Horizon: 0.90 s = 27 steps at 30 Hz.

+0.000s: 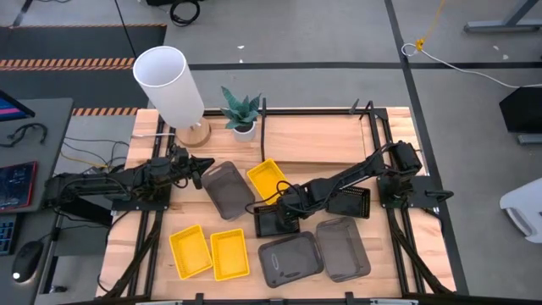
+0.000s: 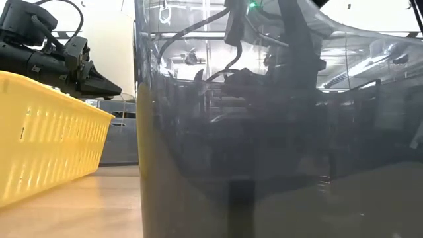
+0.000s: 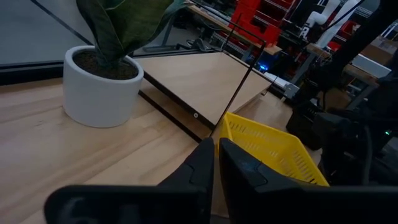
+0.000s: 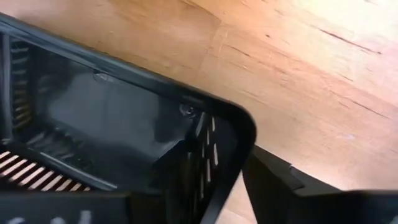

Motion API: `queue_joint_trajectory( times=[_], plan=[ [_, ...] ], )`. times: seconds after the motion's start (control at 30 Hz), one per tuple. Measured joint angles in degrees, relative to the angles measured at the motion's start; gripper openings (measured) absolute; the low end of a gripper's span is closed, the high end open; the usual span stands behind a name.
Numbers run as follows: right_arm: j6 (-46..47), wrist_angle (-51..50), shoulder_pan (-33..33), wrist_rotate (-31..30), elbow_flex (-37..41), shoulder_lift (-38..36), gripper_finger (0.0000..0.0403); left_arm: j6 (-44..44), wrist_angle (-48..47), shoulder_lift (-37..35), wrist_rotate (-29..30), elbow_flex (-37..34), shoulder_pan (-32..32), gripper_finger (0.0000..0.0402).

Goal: Stack baskets on shelf by color
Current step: Stack the left black bin on the right black bin

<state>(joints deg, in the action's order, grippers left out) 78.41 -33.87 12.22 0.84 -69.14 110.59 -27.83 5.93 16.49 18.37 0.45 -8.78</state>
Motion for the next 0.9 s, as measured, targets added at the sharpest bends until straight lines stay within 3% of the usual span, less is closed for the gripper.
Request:
queue_joint_trajectory(
  times=[0.3,0.57,0.9],
  plan=[
    [-1.03,-0.81,-0.98,0.77,-0.02,-0.09,0.0012,0.02,0.00,0.00,0.00,0.00,0.01,0.0038],
    [-2.54,-4.28,-2.57,2.46,0.00,-1.43,0.0006,0.02,0.00,0.00,0.00,-0.02,0.01,0.0036],
    [-4.96,-12.64,-5.56,0.20,0.02,-10.67,0.0004,0.02,0.01,0.00,0.00,-0.02,0.00,0.0034]
  ],
)
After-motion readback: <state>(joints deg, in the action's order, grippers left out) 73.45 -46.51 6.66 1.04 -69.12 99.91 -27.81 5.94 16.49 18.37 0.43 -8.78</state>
